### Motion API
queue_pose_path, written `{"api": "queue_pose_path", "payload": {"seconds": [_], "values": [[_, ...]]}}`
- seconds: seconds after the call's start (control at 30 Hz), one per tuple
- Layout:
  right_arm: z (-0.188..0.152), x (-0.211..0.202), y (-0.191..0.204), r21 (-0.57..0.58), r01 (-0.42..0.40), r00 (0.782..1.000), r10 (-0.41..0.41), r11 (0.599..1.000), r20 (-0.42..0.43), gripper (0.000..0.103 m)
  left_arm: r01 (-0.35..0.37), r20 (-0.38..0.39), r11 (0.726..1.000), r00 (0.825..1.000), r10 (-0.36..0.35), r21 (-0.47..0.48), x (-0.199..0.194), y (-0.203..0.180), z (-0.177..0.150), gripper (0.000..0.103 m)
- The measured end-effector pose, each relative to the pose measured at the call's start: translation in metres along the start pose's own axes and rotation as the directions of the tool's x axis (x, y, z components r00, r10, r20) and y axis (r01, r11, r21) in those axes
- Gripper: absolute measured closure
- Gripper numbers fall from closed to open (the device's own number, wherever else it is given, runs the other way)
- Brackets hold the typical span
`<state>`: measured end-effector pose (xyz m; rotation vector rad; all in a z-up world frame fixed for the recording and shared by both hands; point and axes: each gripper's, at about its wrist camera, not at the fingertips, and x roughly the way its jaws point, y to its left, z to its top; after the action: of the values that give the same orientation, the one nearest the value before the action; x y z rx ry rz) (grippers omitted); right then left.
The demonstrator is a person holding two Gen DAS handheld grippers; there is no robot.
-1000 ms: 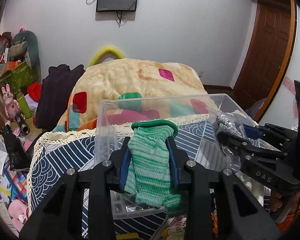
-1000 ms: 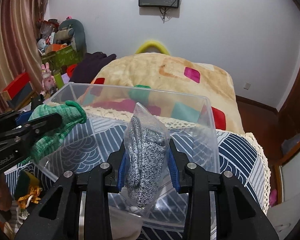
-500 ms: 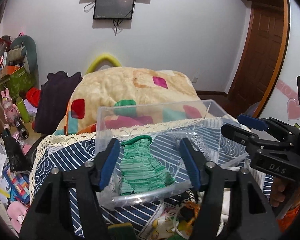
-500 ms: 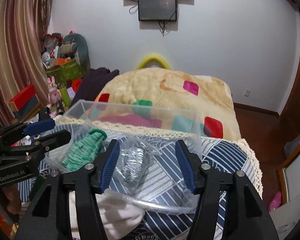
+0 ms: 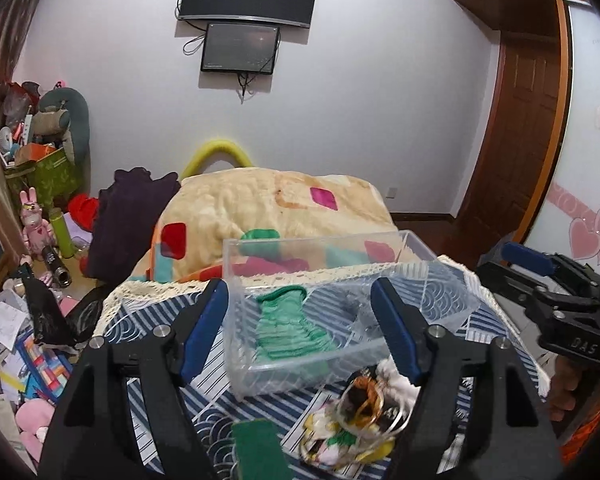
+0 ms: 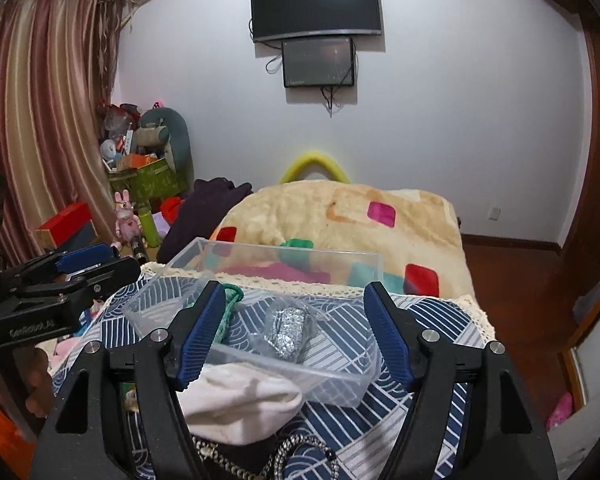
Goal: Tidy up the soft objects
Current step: 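Grasp the green-and-yellow sponge with the left tool while the right tool reaches the white pouch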
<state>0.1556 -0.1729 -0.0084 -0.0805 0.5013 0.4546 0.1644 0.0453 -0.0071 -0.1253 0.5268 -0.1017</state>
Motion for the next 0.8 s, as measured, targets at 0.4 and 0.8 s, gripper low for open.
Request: {"api": "queue_pose_path", "payload": {"seconds": [0.4, 0.8], "values": [[-0.033, 0.008, 0.019, -0.027, -0.031, 0.998, 0.03, 0.999, -0.055, 0.034, -0.072, -0.061, 0.997, 0.995, 0.074, 0.02, -0.008, 0.015, -0.046, 0.028], [-0.059, 0.042, 0.021, 0.062, -0.125, 0.973, 0.134, 0.99, -0.187, 0.034, -0.099, -0.182, 0.994, 0.979, 0.09, -0.045, 0.01, 0.037, -0.089, 0.028]]}}
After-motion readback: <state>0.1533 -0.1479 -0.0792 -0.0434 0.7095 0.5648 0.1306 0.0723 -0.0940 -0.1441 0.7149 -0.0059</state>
